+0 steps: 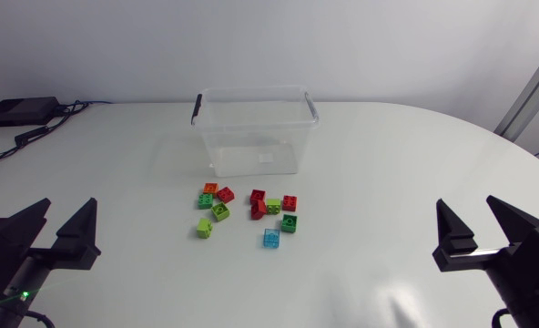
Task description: Place the duplo bricks in the container
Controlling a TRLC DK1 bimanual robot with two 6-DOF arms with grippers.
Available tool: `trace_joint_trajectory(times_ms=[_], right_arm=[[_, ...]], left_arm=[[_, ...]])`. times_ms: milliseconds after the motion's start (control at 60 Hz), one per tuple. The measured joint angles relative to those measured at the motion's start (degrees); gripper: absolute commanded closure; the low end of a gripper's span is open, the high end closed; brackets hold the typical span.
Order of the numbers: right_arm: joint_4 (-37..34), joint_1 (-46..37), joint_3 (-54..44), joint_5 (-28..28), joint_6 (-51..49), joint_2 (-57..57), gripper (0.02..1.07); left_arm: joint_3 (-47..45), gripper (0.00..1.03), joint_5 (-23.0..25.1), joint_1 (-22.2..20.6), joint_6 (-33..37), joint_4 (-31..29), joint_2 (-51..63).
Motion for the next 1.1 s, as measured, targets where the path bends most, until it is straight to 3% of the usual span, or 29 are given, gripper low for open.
trace_joint_trajectory(times_ms=[533, 700, 800, 917, 1100], right_arm=[[0.00, 0.33, 0.00, 0.00, 0.02, 0.00, 0.07], [0.02, 0.79, 0.00, 0.00, 0.00, 0.00, 0.07], [0.04, 0.79, 0.59, 0.00, 0.48, 1.20, 0.07], [0.20, 1.27, 5.62, -0.02, 1.42, 10.32, 0.07], [-2.01, 2.32, 18.45, -0.02, 3.52, 29.20, 0.07]], left_arm=[[0.02, 0.07, -0.02, -0.09, -0.33, -0.02, 0.00], [2.38, 0.08, -0.04, -0.11, -3.26, -4.24, 0.46], [9.27, 0.08, -0.26, -0.90, -5.18, -6.69, 7.15], [20.02, 0.08, -0.26, -3.43, -7.21, -11.10, 18.64], [38.66, 0.07, -0.42, -8.46, -7.08, -27.47, 41.40]])
